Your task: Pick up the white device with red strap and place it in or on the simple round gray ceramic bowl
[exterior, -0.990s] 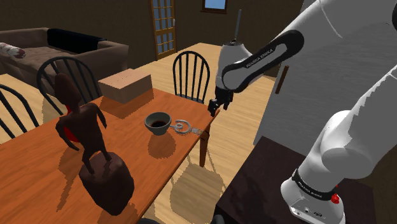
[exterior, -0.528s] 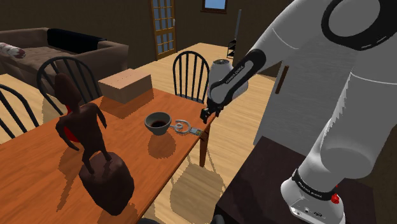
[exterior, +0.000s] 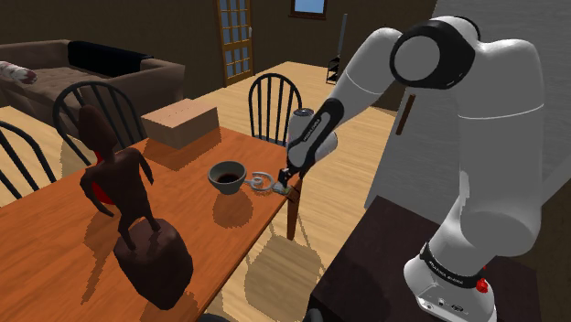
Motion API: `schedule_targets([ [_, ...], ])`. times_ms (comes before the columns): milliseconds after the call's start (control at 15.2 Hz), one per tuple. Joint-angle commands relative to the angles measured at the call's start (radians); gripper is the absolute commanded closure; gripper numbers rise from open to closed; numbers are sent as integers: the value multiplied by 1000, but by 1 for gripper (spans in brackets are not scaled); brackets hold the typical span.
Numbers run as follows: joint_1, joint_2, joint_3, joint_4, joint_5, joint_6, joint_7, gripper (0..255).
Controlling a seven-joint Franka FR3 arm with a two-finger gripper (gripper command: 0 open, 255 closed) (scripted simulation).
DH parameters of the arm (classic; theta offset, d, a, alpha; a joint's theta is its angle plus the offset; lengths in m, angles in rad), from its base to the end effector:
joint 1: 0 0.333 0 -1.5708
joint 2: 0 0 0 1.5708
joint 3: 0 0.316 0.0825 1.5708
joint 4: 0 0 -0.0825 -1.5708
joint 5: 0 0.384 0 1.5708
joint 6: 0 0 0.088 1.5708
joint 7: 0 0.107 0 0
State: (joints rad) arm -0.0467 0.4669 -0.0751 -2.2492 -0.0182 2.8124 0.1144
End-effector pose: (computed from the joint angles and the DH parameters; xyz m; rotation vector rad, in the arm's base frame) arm 0.5435 -0.0669 0.1650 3.0805 -0.3240 0.1506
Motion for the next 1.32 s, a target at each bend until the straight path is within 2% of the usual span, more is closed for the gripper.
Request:
schedule_targets([
  [0, -8, 79, 3, 61, 6, 23, -3, 0],
  [132, -13, 148, 6, 117, 9, 39, -2, 0],
  [594, -22, 249, 12, 169, 13, 88, -5, 0],
  [1122, -22, 257, 13, 173, 13, 91, -5, 0],
  [1188, -22, 257, 13, 173, 13, 91, -5, 255],
  [1254, -22, 257, 13, 173, 13, 91, -5, 255],
])
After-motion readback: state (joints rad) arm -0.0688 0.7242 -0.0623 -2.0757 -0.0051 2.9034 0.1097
